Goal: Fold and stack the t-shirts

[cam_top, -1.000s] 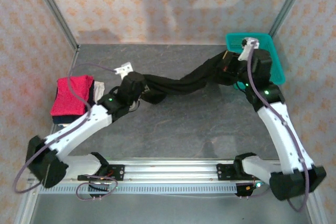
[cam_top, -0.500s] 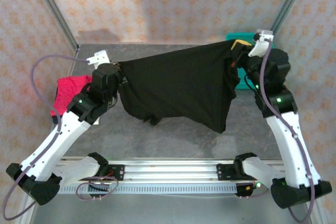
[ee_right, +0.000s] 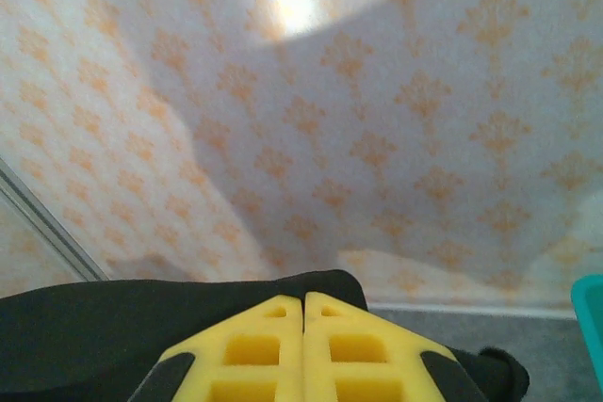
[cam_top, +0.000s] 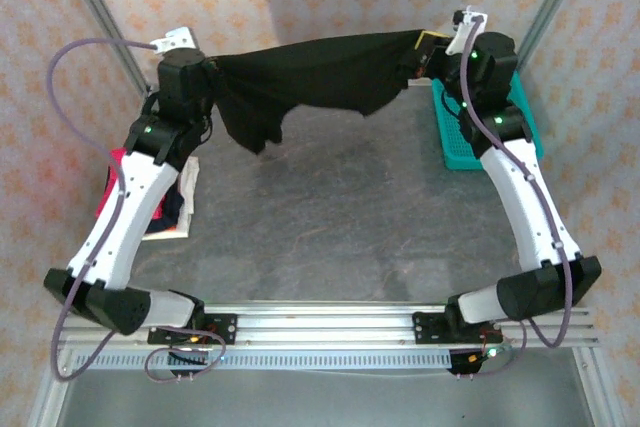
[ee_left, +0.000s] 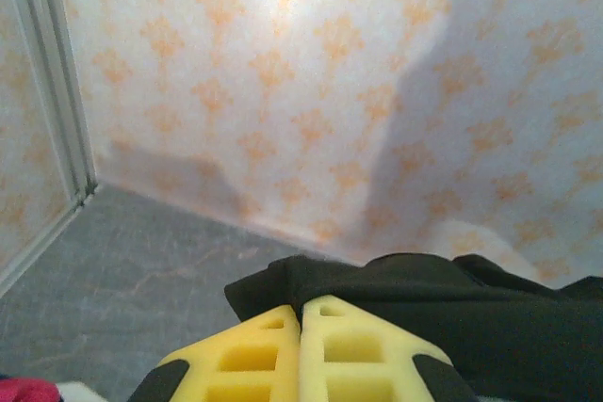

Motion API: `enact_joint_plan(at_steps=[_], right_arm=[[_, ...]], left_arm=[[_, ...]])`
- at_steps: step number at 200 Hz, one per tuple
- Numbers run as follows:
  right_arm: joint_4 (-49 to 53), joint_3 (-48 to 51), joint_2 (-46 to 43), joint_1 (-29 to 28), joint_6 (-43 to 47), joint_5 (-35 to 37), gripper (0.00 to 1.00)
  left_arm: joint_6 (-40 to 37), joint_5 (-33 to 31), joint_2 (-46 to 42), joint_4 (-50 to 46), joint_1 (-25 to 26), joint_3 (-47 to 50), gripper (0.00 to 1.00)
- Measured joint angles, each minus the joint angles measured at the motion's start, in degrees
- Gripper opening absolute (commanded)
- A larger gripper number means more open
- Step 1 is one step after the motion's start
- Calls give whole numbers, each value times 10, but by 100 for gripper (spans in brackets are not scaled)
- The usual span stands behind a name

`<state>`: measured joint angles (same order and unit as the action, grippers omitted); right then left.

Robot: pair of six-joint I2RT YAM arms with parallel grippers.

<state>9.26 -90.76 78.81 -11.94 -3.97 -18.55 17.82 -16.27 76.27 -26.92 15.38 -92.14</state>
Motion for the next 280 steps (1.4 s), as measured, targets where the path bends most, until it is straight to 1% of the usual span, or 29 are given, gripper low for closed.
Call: enact_joint_plan(at_steps=[4,11,15,19,21,22,26,30,33,40,44,52,58,68,80,89,101,115,136,154,173,186,214,229,244,261,280], right_arm=[[-7,12,-9,0,0,-2,0],[-16,37,-26,0,0,-6,0],[-20,56,-38,0,-3,-9,0],[-23,75,-49,0,-4,-12,2],[-27,86,-54,0,-5,-14,4],[-28,90,-56,0,-6,-15,6],[-30,111,-65,0,-8,-20,12],[-36,134,-74,0,-11,-26,23],[-37,150,-79,0,-15,-31,31],[-41,188,-89,0,-19,-41,49],[-44,211,-93,0,-22,-49,57],[-45,252,-97,0,-26,-60,69],[-43,284,-97,0,-31,-67,74],[-37,330,-98,-1,-38,-73,80],[-25,372,-98,-2,-42,-73,82],[-14,386,-97,-5,-43,-71,84],[2,382,-88,-17,-32,-57,87],[19,349,-54,-49,-5,-27,88],[14,298,17,-92,19,-8,88],[4,276,71,-105,24,-4,88],[-3,258,122,-113,23,-5,88],[-12,251,145,-117,16,-6,88],[-26,247,158,-119,0,-9,88],[-30,247,158,-119,-3,-8,88],[-29,248,158,-119,-5,-6,88],[-30,250,157,-119,-5,-3,89],[-31,263,151,-118,-5,0,89]], left_arm=[[0,0,-10,5,0,9,0],[1,0,-33,12,0,33,5],[3,1,-44,16,0,48,12],[3,3,-56,18,0,66,24],[4,5,-61,19,0,74,30],[6,6,-65,23,0,82,32],[9,10,-74,26,0,101,48],[15,14,-83,31,0,123,61],[19,18,-90,33,0,143,68],[30,30,-103,39,0,185,81],[37,38,-110,45,0,214,86],[50,54,-117,54,0,269,95],[62,62,-120,58,0,309,100],[80,73,-125,57,0,374,100],[99,76,-136,51,4,443,100],[112,75,-148,45,4,475,100],[124,70,-159,35,3,489,100],[133,66,-147,33,0,475,100],[138,57,-74,33,-3,415,100],[141,37,2,34,-4,363,100],[145,19,86,31,-8,299,91],[149,12,151,29,-12,242,89],[153,12,291,13,-16,97,89],[162,15,370,-6,-16,11,84],[179,24,432,-33,-16,-55,78],[205,40,481,-55,-16,-97,69],[235,53,514,-83,-16,-123,65]])
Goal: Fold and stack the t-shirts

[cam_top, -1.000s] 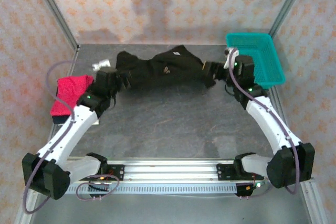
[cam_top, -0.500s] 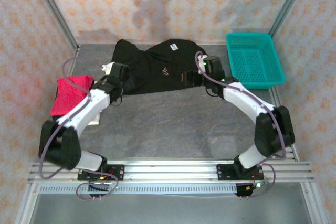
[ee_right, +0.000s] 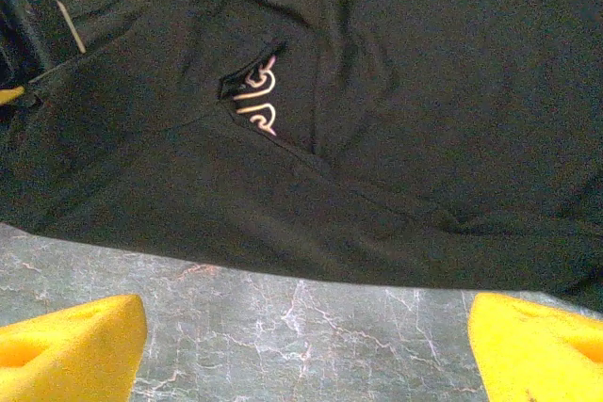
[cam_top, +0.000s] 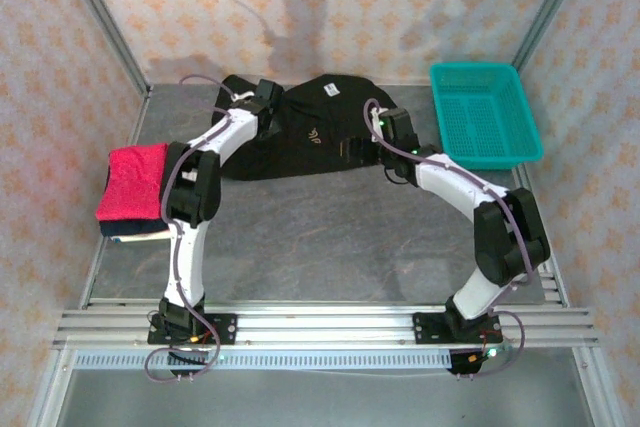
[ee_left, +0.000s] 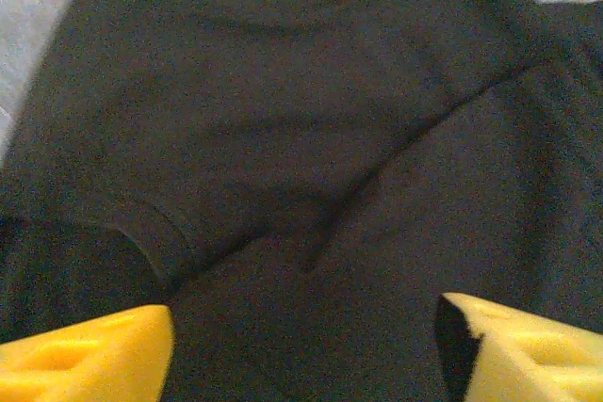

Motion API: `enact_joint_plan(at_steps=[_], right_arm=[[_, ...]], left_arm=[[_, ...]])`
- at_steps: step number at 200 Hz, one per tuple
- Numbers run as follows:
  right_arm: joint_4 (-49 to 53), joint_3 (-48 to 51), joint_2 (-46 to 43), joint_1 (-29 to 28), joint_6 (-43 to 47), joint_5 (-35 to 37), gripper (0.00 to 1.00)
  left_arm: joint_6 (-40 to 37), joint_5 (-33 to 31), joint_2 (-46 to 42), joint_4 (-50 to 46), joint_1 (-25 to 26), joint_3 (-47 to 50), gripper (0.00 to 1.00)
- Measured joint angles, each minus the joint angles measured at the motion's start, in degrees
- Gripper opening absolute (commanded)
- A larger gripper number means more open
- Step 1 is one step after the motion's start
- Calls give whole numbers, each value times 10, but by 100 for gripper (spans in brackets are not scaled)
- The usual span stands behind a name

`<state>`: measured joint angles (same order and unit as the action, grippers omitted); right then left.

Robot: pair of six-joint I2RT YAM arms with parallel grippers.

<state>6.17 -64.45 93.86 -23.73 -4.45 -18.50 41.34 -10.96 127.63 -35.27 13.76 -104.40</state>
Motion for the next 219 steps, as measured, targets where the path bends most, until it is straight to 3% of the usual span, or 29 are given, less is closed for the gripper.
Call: enact_joint_plan(at_steps=[27,48,70,85,141,219], right_arm=[[0,19,-17,5,0,5,89],[0,28,-32,14,0,6,89],[0,32,-45,27,0,8,89],[0,35,-52,36,0,9,89],[0,47,-78,56,0,19,89],[-2,52,-75,56,0,9,89]], left_arm=[[37,7,46,-40,0,-61,46],[56,16,64,-54,0,-82,39],[69,21,68,-68,0,-84,19],[67,27,68,-71,0,-84,0],[59,32,10,-57,0,1,0],[47,16,-285,-12,0,257,0]])
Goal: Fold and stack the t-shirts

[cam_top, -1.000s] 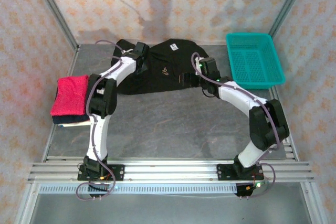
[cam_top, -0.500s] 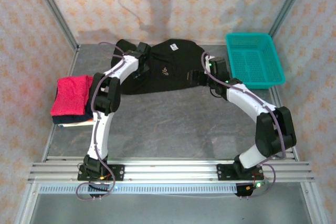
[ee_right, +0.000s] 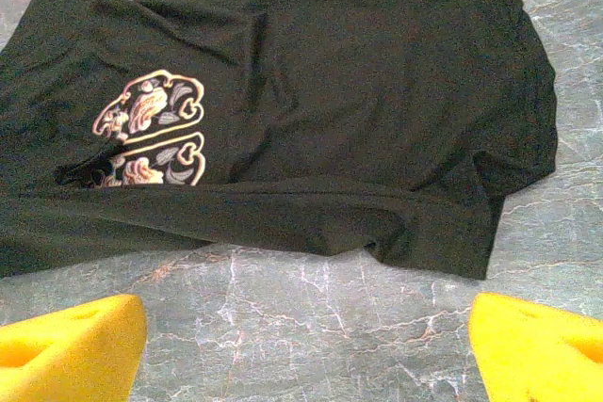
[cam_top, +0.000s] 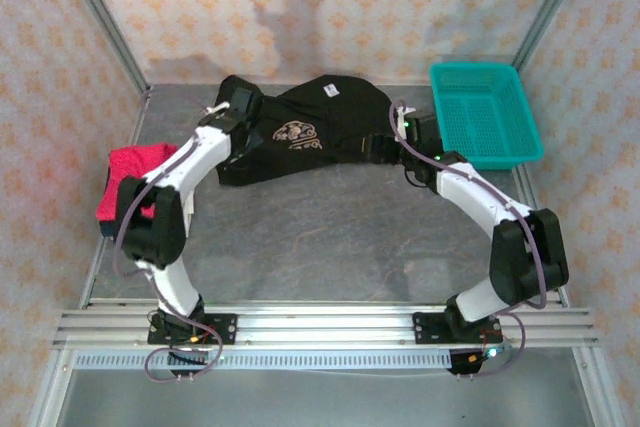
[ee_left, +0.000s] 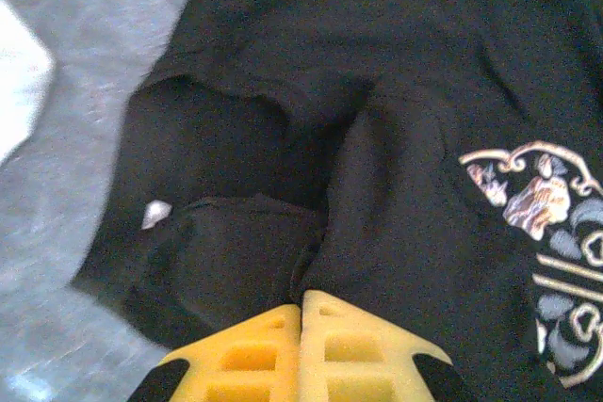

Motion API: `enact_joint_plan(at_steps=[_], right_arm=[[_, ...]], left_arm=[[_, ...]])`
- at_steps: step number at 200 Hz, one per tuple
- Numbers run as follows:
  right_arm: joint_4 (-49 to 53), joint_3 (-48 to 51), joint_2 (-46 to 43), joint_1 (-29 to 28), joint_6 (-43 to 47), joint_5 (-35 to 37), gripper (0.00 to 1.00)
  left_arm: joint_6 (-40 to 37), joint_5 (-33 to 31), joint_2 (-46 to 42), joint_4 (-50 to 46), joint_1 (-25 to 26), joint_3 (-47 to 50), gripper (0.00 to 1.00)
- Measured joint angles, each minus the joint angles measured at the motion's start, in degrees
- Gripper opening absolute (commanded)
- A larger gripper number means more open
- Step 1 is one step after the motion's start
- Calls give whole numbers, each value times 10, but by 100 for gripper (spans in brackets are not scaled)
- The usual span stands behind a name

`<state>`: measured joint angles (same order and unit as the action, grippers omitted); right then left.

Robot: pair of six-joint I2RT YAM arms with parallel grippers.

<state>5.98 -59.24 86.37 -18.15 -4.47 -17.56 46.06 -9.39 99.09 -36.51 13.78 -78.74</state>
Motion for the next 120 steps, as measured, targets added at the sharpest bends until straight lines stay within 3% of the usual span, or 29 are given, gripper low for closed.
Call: enact_joint_plan(at_steps=[44,54,75,85,103,120], right_arm=[[-1,0,23,0,-2,-7,89],[-1,0,25,0,-4,-9,89],[-7,-3,34,0,-9,-16,89],[-10,-5,39,0,-11,-20,89],[-11,-7,45,0,-15,-24,89],[-12,-8,45,0,-16,-30,89]], left_arm=[[20,13,-106,3,18,174,0],[27,18,-118,5,27,206,13],[51,25,-126,11,52,262,59],[59,24,-128,10,64,275,75],[72,12,-139,10,83,274,88],[73,-6,-144,2,82,242,90]])
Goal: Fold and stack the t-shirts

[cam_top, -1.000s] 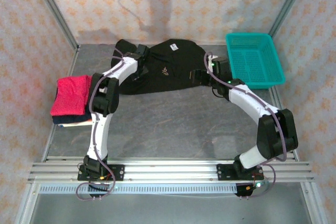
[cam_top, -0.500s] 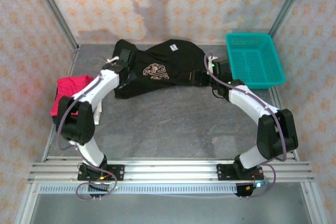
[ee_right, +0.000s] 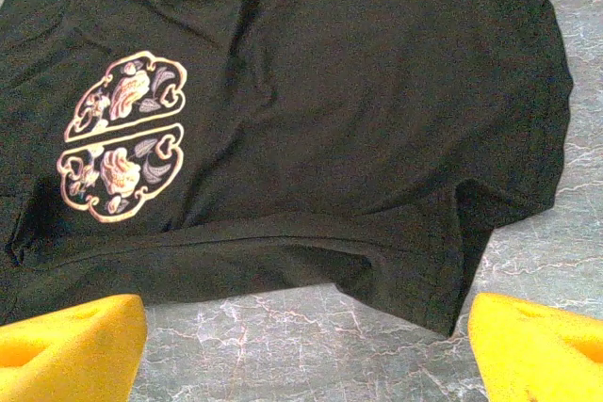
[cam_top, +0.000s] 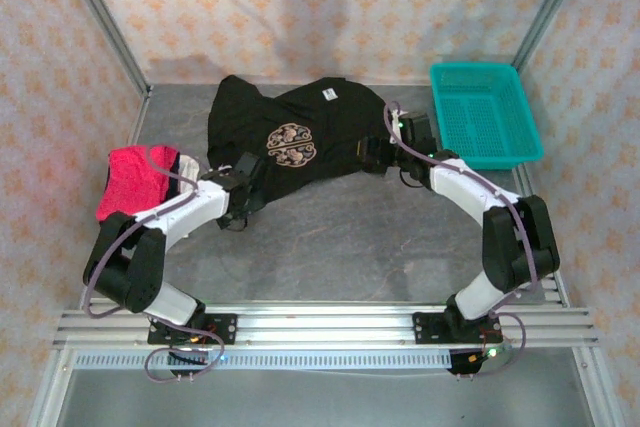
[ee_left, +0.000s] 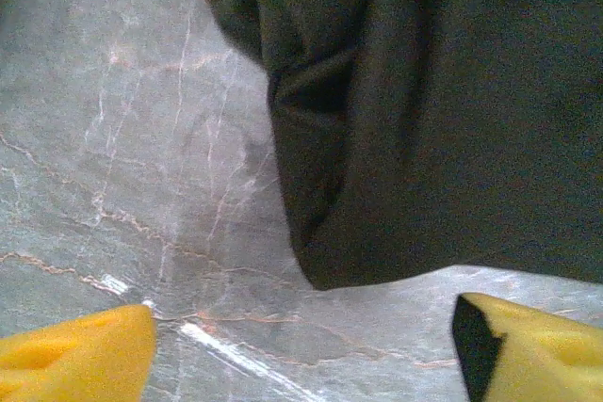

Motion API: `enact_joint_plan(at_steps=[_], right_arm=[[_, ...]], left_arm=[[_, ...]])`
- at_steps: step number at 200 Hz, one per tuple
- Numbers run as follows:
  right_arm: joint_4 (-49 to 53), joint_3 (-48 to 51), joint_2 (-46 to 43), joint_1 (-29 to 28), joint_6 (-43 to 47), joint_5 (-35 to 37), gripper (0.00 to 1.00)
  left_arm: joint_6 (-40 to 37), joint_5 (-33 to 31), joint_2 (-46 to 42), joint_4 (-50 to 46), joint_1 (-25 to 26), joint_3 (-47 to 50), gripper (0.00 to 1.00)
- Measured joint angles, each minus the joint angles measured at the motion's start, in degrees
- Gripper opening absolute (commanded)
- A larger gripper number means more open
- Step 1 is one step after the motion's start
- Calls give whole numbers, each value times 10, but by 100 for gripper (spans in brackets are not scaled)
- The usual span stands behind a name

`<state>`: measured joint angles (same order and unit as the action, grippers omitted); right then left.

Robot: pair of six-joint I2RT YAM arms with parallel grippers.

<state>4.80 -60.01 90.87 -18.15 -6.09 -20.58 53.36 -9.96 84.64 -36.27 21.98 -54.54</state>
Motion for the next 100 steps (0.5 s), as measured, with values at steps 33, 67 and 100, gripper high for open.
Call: enact_joint_plan(at_steps=[33,67,100], right_arm=[[-2,0,0,0,-6,-5,89],[-2,0,0,0,-8,-7,89],[-2,0,0,0,-10,-7,89]], left_arm=[[-11,-40,58,-7,-17,-129,90],[-23,-62,163,-11,-40,-232,87],[-20,-66,269,-36,-66,-321,81]])
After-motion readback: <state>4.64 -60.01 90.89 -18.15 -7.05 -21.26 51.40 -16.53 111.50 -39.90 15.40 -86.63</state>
